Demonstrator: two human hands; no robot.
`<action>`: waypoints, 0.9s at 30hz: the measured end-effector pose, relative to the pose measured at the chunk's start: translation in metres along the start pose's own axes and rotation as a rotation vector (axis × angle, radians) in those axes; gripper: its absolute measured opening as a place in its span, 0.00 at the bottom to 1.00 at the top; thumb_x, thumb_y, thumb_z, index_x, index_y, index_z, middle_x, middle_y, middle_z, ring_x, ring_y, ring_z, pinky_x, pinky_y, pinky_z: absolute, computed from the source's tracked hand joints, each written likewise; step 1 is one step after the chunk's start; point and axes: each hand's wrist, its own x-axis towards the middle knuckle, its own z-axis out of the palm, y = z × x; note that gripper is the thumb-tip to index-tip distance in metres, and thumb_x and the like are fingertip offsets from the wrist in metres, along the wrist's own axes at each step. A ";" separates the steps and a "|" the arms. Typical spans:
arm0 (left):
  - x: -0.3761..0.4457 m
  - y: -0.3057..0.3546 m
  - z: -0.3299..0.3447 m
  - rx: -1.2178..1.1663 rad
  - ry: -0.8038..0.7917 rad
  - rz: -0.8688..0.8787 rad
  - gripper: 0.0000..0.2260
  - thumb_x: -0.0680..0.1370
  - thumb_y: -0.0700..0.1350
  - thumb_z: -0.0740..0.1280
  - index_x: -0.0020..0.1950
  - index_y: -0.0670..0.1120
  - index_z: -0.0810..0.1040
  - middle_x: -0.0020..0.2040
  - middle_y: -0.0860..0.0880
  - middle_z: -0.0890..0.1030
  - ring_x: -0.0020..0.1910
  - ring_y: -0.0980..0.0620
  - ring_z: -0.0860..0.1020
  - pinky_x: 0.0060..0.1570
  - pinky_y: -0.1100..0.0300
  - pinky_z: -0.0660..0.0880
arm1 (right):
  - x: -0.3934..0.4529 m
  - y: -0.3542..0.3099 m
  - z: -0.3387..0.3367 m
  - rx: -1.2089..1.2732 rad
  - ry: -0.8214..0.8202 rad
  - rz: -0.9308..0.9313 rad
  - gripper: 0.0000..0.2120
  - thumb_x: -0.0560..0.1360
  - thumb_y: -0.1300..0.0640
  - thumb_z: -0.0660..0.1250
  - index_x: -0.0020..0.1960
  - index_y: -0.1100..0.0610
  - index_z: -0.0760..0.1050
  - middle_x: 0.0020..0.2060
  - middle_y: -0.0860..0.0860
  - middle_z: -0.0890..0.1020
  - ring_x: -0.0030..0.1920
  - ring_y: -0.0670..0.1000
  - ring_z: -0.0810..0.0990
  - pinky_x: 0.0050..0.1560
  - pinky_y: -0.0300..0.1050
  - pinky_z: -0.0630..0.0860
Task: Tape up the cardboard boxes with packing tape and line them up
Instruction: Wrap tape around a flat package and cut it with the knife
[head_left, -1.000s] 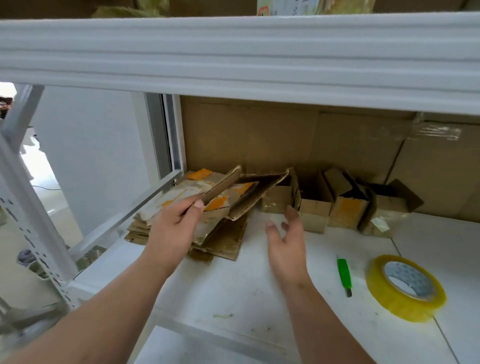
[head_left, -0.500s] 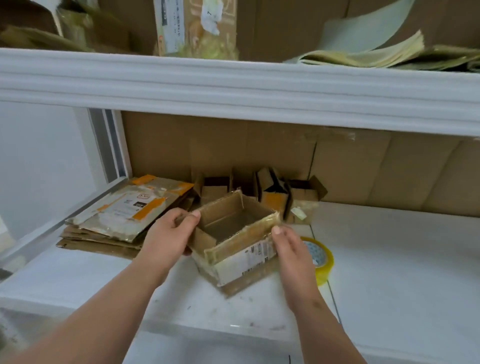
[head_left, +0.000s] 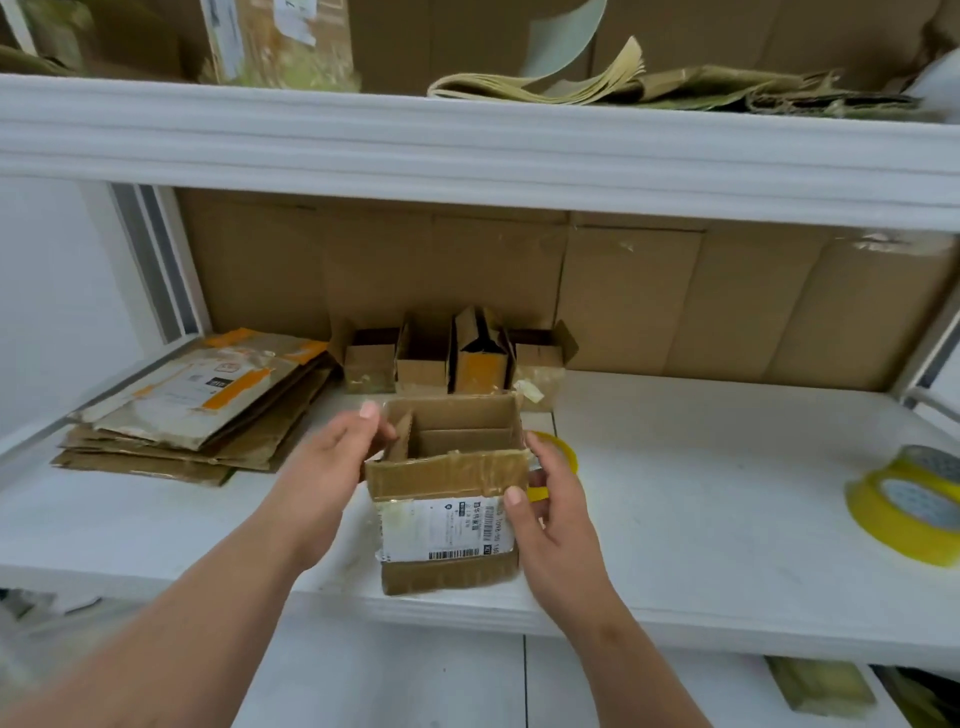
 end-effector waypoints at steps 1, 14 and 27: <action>-0.002 -0.003 0.001 -0.021 -0.044 -0.007 0.23 0.81 0.63 0.54 0.48 0.50 0.82 0.51 0.54 0.83 0.58 0.56 0.78 0.68 0.50 0.69 | -0.001 0.002 -0.002 -0.027 -0.020 -0.002 0.24 0.81 0.45 0.59 0.66 0.20 0.56 0.61 0.40 0.68 0.56 0.42 0.75 0.58 0.43 0.78; -0.003 -0.017 -0.013 0.154 -0.367 0.069 0.18 0.68 0.65 0.74 0.56 0.64 0.83 0.71 0.71 0.62 0.68 0.64 0.68 0.65 0.60 0.65 | 0.003 -0.005 -0.005 0.080 0.034 0.103 0.02 0.79 0.51 0.65 0.49 0.46 0.77 0.54 0.46 0.73 0.50 0.38 0.76 0.47 0.29 0.72; 0.013 -0.020 -0.006 0.057 -0.257 0.031 0.40 0.71 0.44 0.77 0.71 0.66 0.56 0.64 0.59 0.74 0.64 0.54 0.75 0.61 0.56 0.75 | 0.031 -0.010 -0.014 0.275 -0.099 0.243 0.42 0.76 0.65 0.69 0.76 0.35 0.51 0.54 0.51 0.70 0.50 0.49 0.76 0.43 0.36 0.75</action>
